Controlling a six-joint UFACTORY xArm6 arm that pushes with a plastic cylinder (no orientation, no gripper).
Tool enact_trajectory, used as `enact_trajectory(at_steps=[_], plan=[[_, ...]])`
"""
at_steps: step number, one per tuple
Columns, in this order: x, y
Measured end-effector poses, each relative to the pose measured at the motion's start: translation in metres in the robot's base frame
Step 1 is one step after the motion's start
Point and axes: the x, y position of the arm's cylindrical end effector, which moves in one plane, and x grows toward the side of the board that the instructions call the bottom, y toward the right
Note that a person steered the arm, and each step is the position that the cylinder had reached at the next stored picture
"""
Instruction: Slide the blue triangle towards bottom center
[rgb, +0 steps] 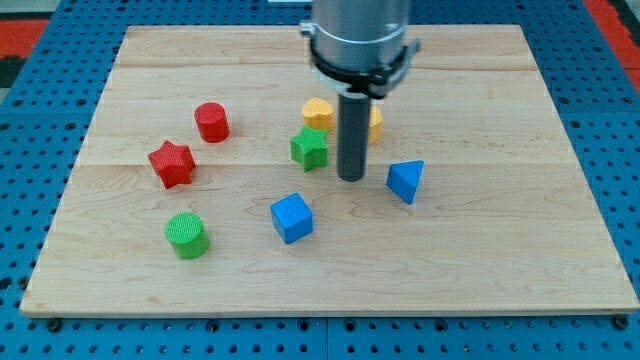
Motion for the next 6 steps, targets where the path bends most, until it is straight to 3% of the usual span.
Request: enact_trajectory(at_steps=[1,2,3,4,6], plan=[[-0.019,0.021],[-0.013,0.078],[0.053,0.054],[0.085,0.067],[0.146,-0.125]])
